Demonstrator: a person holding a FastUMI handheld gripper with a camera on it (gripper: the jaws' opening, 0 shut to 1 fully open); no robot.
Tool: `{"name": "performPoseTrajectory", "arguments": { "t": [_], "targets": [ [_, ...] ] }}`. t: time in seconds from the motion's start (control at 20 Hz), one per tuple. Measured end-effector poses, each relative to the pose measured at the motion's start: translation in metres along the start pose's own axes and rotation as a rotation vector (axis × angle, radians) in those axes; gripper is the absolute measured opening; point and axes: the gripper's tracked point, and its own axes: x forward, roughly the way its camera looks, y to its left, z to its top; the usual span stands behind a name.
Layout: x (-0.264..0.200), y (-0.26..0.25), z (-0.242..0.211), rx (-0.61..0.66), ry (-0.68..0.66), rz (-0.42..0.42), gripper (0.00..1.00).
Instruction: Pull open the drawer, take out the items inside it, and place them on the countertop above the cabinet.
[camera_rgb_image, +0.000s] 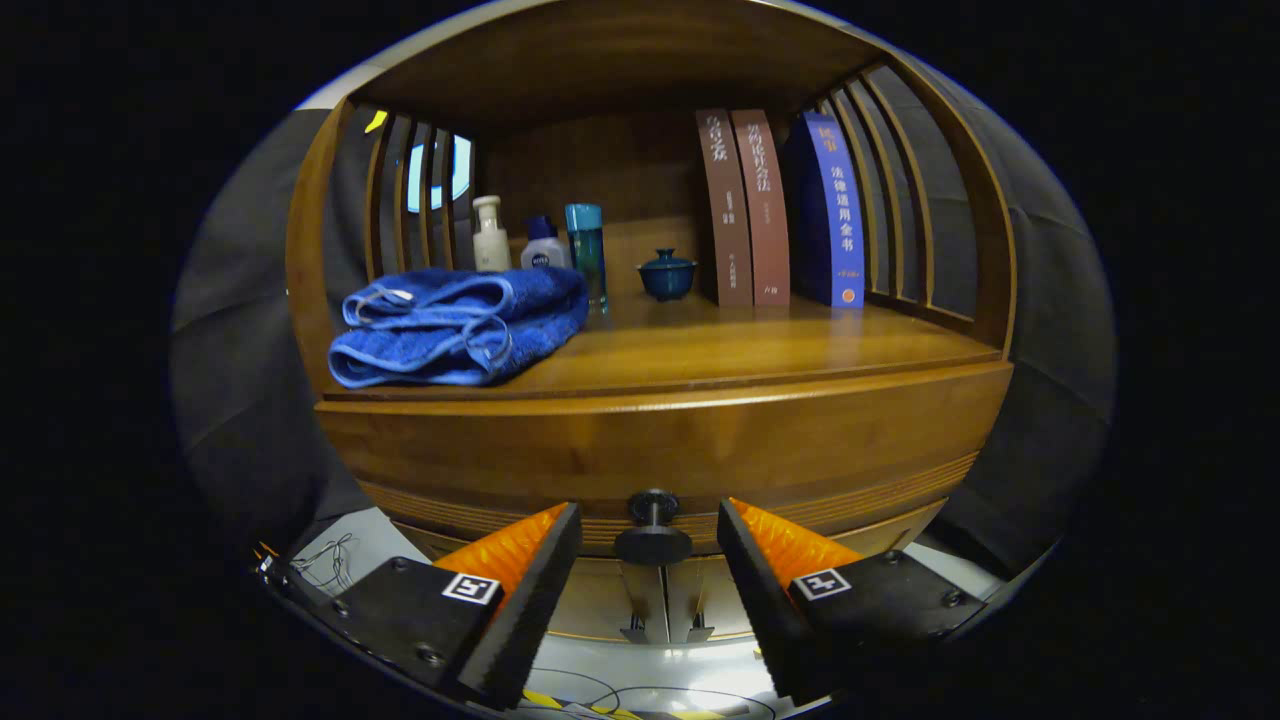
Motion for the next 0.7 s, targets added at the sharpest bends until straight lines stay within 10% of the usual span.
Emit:
{"name": "performPoseTrajectory", "arguments": {
  "t": [0.4, 0.7],
  "targets": [
    [0.015, -0.006, -0.015, -0.024, 0.028, -0.015, 0.39],
    [0.009, -0.007, -0.014, -0.059, 0.061, -0.011, 0.38]
  ]
}}
